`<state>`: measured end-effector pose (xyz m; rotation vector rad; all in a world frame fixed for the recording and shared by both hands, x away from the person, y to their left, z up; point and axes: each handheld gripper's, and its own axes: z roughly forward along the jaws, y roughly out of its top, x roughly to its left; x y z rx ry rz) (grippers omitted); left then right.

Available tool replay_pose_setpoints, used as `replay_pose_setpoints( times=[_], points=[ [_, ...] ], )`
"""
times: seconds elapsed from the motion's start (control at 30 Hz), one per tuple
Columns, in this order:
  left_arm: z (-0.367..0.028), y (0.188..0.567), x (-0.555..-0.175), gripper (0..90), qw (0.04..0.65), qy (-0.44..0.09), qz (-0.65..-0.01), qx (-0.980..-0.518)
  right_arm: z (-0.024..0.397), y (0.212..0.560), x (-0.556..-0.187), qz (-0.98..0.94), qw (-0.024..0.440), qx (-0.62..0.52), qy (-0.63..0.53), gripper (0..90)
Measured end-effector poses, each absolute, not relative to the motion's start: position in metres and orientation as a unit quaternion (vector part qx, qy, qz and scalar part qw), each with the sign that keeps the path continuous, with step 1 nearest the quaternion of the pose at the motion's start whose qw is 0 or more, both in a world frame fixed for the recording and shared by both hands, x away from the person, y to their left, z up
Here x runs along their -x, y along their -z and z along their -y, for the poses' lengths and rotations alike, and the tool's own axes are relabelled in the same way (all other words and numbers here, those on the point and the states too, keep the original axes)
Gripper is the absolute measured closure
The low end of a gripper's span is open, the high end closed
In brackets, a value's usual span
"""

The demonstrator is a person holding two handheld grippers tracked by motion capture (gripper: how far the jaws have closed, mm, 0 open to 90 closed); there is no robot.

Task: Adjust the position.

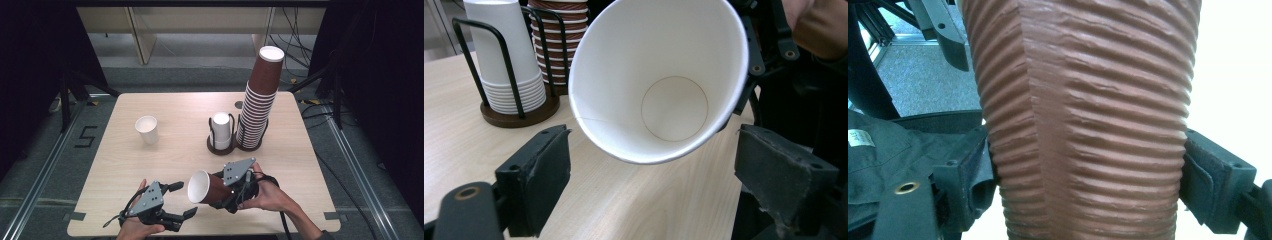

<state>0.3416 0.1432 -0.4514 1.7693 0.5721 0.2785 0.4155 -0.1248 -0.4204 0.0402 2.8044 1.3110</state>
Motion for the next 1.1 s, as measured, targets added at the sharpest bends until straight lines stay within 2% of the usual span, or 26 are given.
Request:
replay_pose_setpoints(
  times=[0.37, 0.57, 0.77, 1.1],
  points=[
    [-0.138, 0.457, -0.344, 13.1, 0.615, -0.089, -0.263, -0.738, 0.120, 0.426, -0.414, -0.894, 0.003, 0.001, -0.448, 19.0],
    [-0.135, 0.458, -0.345, 7.0, 0.623, -0.078, -0.269, -0.731, 0.115, 0.431, -0.412, -0.893, -0.006, 0.006, -0.450, 19.0],
    [-0.133, 0.458, -0.344, 4.7, 0.625, -0.080, -0.272, -0.727, 0.109, 0.437, -0.410, -0.890, -0.018, 0.008, -0.456, 19.0],
    [-0.133, 0.461, -0.345, 6.9, 0.626, -0.083, -0.268, -0.728, 0.107, 0.443, -0.410, -0.888, -0.028, 0.006, -0.459, 18.7]
  ],
)
